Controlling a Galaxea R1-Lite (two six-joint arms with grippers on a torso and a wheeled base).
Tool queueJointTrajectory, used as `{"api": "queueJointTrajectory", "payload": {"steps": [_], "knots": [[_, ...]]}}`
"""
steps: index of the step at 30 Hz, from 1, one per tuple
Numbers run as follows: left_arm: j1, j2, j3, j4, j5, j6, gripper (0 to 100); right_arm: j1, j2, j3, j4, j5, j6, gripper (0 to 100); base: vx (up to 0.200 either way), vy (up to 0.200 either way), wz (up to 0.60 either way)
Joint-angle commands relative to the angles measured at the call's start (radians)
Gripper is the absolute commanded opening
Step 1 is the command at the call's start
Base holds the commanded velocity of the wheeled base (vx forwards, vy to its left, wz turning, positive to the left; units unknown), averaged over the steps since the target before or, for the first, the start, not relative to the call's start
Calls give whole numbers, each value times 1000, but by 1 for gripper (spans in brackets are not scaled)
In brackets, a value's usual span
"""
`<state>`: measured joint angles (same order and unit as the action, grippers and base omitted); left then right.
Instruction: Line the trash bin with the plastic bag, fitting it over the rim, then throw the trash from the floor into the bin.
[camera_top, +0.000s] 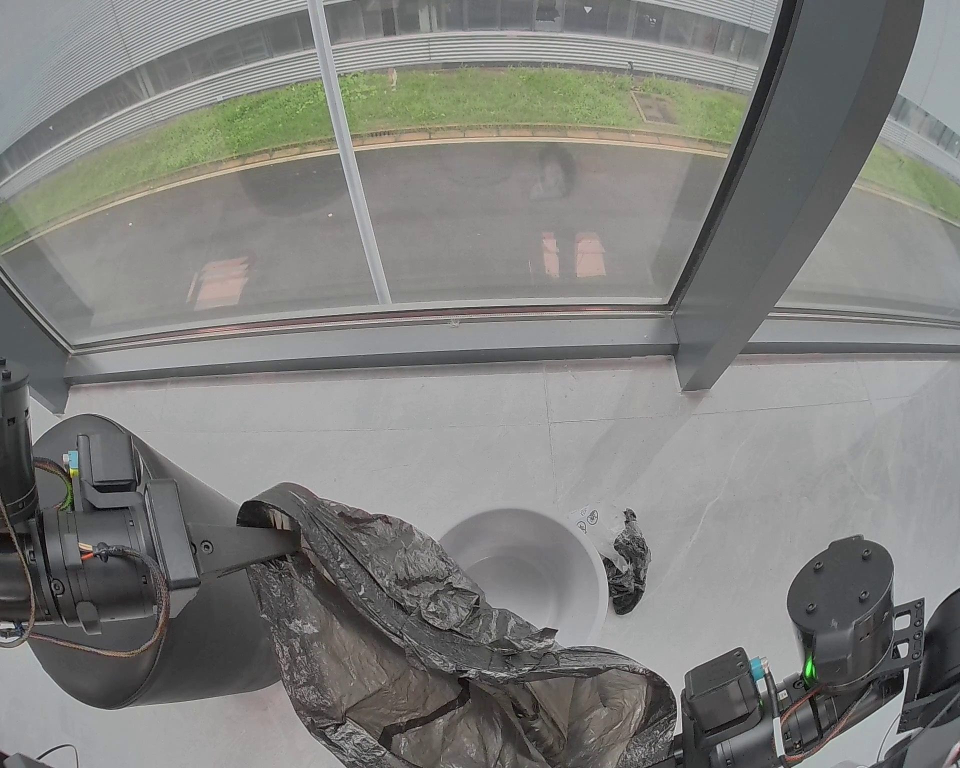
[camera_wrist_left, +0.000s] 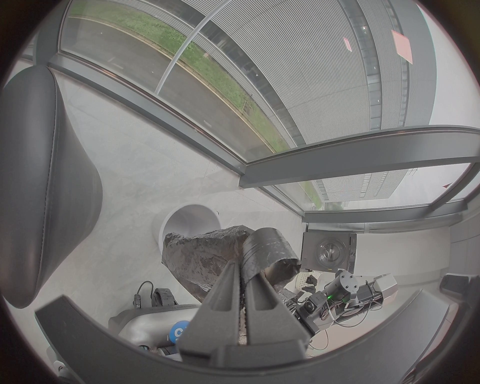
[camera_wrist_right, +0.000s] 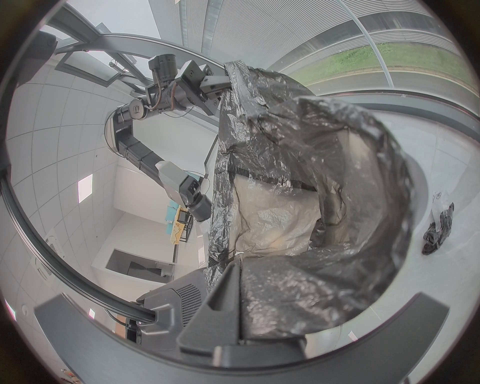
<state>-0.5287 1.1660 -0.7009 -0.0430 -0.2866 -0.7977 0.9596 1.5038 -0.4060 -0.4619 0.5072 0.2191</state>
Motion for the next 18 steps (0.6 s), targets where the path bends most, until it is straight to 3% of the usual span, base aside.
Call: {"api": "queueJointTrajectory", "payload": {"steps": [1,10,18], "knots": [[0,24,27,-32,-5,-2,0,-15,19,15,-3,1,-1,0,0,0,0],[-4,129,54,-158,-6,0,0,-107,30,10,-11,-1,-9,0,0,0,0],[-34,256,47,-293,-6,0,0,-203,82,-8,-14,1,-67,0,0,0,0]]}}
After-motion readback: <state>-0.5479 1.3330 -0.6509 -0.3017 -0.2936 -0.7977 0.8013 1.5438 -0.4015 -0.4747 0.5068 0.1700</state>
